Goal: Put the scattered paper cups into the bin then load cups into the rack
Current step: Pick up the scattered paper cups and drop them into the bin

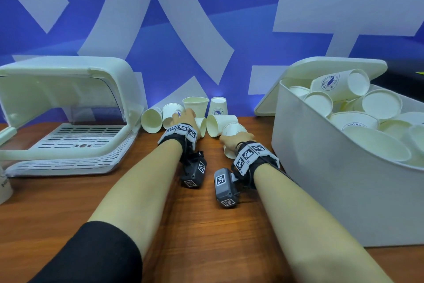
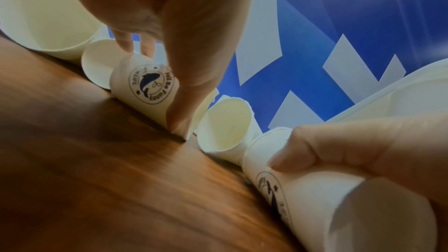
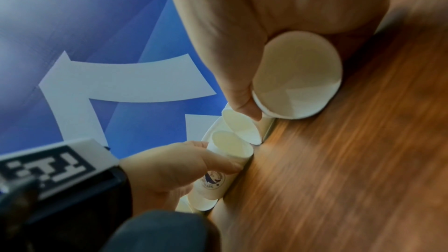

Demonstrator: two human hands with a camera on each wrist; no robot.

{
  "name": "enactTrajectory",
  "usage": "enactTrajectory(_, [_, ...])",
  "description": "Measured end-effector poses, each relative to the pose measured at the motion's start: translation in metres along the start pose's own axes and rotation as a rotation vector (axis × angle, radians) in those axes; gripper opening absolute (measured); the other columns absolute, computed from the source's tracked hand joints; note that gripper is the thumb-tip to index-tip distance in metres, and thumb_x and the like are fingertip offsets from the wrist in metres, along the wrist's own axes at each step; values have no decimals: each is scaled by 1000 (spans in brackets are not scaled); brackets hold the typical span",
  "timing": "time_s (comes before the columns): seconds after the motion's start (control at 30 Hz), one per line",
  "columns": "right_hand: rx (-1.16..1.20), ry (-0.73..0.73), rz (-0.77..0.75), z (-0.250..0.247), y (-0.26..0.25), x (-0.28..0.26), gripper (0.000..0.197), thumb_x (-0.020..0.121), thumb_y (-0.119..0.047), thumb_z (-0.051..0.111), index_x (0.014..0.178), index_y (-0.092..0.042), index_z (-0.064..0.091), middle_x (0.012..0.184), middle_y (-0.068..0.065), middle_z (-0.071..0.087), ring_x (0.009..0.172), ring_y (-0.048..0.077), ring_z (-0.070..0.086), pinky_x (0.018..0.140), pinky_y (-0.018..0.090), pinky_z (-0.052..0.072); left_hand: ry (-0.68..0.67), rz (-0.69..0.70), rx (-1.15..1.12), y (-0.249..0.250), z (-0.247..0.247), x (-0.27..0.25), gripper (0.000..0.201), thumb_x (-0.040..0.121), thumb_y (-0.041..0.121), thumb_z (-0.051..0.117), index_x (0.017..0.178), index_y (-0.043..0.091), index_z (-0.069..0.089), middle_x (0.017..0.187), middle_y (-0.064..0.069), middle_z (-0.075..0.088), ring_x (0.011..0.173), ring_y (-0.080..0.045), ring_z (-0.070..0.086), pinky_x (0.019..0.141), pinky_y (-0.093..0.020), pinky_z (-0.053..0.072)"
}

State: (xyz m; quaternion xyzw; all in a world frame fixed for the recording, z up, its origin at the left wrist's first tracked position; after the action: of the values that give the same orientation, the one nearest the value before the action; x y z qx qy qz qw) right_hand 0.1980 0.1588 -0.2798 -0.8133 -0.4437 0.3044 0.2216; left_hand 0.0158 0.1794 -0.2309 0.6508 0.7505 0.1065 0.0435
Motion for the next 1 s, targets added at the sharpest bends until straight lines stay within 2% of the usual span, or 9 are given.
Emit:
enactTrajectory(0.1, [-29,2,-20,0,-1,-2,88,77,-51,67,137,-1,27,132,13,44,124,30,45,107,40,38,-38,-63,63,-1,3,-3,64,79,39,71,133,19,42,134,-11,43,129,-31,31,98,-38,33])
enactTrajectory(0.17, [-50,-1,-33,-1,-2,-4,85,78,-51,66,137,-1,28,130,13,44,123,29,45,106,40,39,-72,-98,46,-3,5,-5,64,81,45,68,131,15,43,132,-12,46,128,-30,34,97,-36,34])
enactTrajectory(0.3, [-91,-2,-66,-2,-5,-8,81,79,-51,62,136,-2,33,129,11,43,121,29,47,104,40,41,-74,-111,-75,-4,3,-11,64,83,36,69,133,7,41,127,-10,55,116,-24,53,80,-28,39])
enactTrajectory(0.5, [-65,29,-102,1,-7,-18,81,76,-50,64,135,-2,37,128,12,47,117,30,52,100,40,45,-106,-113,-152,-4,-2,-33,62,83,38,69,130,4,45,124,-7,58,110,-20,59,75,-24,40])
enactTrajectory(0.63, [2,56,-73,1,1,-26,81,76,-46,69,132,0,32,128,14,50,115,30,54,99,37,46,-154,-88,-223,-9,6,-43,52,80,37,71,118,6,53,97,-5,58,82,-18,57,62,-25,40])
enactTrajectory(0.7, [9,46,-74,0,4,-32,78,78,-43,68,132,0,31,128,15,50,114,29,54,95,34,46,-147,-97,-255,-10,7,-49,51,79,36,73,115,7,53,91,-3,55,78,-18,55,55,-23,38])
enactTrajectory(0.83, [30,5,-90,0,10,-45,75,81,-36,68,134,-1,27,131,17,48,116,30,53,86,31,42,-142,-122,-333,-13,11,-64,53,77,34,75,116,6,53,96,-6,60,79,-20,56,57,-24,41])
enactTrajectory(0.93, [56,4,-107,4,15,-55,76,78,-35,71,131,-4,26,129,18,50,115,33,54,96,36,45,-138,-168,-381,-17,15,-74,63,75,36,75,124,5,49,110,-9,62,93,-23,63,70,-28,47])
enactTrajectory(1.0, [66,-7,-115,4,17,-61,75,79,-34,71,132,-5,26,129,19,50,114,33,55,95,35,45,-136,-181,-401,-17,16,-80,67,76,37,75,127,4,46,117,-11,61,100,-24,63,75,-30,46])
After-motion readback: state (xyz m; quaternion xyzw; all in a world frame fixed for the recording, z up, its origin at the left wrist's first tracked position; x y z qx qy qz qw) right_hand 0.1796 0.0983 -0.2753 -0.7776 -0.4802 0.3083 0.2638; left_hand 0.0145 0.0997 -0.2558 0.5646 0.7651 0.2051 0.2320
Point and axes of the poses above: each hand's wrist, its own x-axis towards the middle knuckle, its own z-axis out of the palm, y = z × x, the point moved 7 cm from there along x, towards the middle knuckle
